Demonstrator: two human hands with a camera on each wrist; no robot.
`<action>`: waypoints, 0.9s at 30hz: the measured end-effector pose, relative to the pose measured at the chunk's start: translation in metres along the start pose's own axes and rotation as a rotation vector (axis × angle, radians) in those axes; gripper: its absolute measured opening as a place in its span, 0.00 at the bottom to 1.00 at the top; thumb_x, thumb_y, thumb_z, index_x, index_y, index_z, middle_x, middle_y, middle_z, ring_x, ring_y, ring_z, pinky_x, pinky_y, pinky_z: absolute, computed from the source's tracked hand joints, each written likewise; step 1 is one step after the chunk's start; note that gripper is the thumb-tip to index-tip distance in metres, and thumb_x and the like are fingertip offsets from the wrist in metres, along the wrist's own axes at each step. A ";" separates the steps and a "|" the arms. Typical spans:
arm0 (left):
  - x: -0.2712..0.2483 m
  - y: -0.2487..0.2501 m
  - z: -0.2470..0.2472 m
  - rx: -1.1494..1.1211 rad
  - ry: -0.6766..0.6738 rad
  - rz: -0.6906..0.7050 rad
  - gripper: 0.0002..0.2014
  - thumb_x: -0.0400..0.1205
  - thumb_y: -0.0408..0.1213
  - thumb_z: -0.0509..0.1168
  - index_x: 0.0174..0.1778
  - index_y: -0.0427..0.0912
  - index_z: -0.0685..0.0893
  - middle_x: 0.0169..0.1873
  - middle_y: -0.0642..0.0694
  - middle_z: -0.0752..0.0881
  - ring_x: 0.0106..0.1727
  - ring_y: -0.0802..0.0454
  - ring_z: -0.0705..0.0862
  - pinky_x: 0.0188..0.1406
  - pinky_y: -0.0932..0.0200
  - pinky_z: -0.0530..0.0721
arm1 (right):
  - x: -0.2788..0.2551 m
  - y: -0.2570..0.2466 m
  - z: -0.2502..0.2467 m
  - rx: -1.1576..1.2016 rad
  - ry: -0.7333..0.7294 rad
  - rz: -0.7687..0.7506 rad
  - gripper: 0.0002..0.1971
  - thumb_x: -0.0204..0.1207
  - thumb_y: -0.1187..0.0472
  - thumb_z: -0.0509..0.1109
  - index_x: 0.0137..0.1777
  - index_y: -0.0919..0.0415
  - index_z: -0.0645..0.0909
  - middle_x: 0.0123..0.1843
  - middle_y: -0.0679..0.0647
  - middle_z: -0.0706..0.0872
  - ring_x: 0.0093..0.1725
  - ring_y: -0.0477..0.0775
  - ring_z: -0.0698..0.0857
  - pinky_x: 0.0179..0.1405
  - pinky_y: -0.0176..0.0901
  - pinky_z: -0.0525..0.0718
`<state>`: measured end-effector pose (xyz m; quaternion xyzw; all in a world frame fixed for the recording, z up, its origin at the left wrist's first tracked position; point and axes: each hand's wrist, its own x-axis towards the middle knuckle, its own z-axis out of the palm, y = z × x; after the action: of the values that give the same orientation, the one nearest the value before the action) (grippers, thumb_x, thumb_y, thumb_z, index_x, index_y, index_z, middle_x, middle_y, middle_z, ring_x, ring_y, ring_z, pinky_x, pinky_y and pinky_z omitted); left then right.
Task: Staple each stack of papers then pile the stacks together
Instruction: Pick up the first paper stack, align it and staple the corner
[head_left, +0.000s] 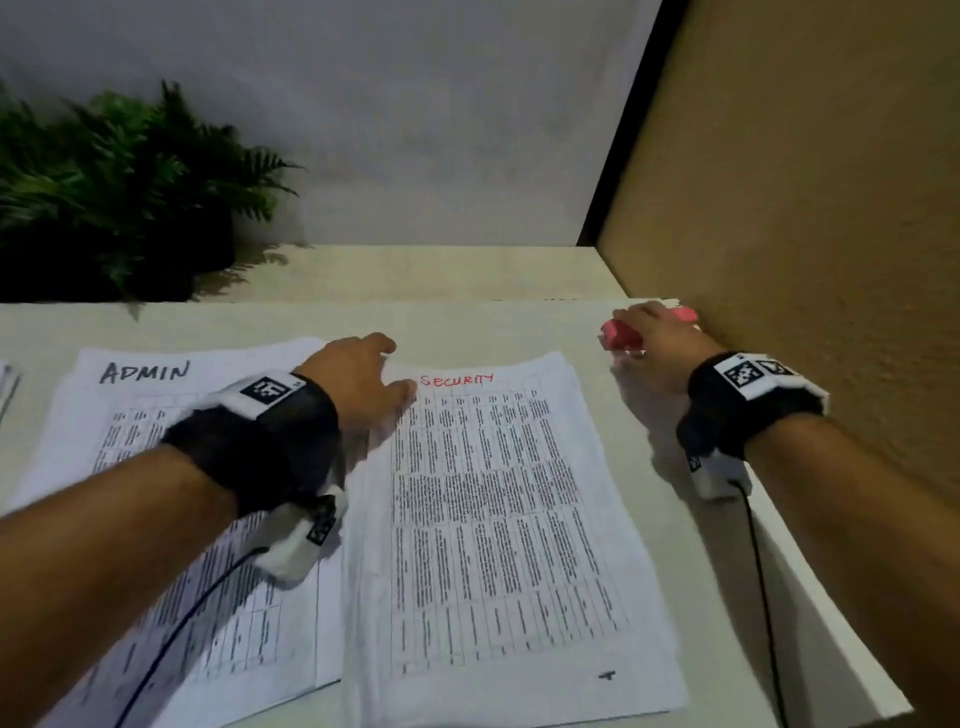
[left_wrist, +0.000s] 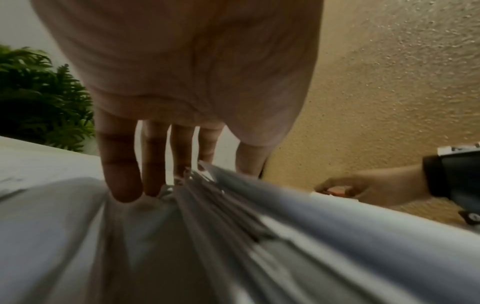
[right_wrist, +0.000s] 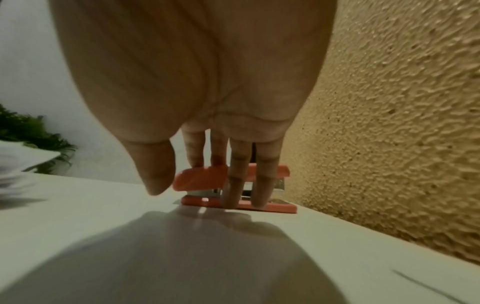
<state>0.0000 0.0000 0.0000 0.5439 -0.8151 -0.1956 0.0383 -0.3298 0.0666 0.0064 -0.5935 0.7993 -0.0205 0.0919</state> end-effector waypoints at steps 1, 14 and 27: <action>0.002 0.000 0.003 0.049 -0.020 0.001 0.33 0.80 0.56 0.62 0.77 0.44 0.66 0.72 0.40 0.76 0.71 0.40 0.75 0.69 0.49 0.75 | 0.003 0.000 0.001 -0.020 0.036 -0.009 0.31 0.78 0.54 0.68 0.80 0.57 0.67 0.81 0.57 0.67 0.76 0.62 0.73 0.75 0.49 0.68; -0.013 0.027 -0.003 -0.237 0.089 0.097 0.10 0.75 0.32 0.71 0.50 0.49 0.86 0.51 0.45 0.89 0.45 0.49 0.83 0.43 0.61 0.77 | -0.068 -0.046 0.007 0.141 -0.108 -0.163 0.25 0.83 0.38 0.52 0.36 0.55 0.76 0.36 0.51 0.80 0.38 0.53 0.81 0.39 0.43 0.78; -0.076 0.044 -0.074 -1.152 0.387 0.404 0.12 0.77 0.25 0.69 0.50 0.43 0.77 0.47 0.42 0.85 0.41 0.53 0.87 0.41 0.61 0.87 | -0.116 -0.067 -0.013 1.295 0.029 -0.323 0.14 0.86 0.65 0.58 0.66 0.61 0.80 0.60 0.49 0.91 0.61 0.46 0.89 0.59 0.38 0.87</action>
<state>0.0125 0.0626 0.0954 0.2971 -0.6442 -0.4894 0.5071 -0.2363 0.1568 0.0431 -0.5302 0.5280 -0.5178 0.4148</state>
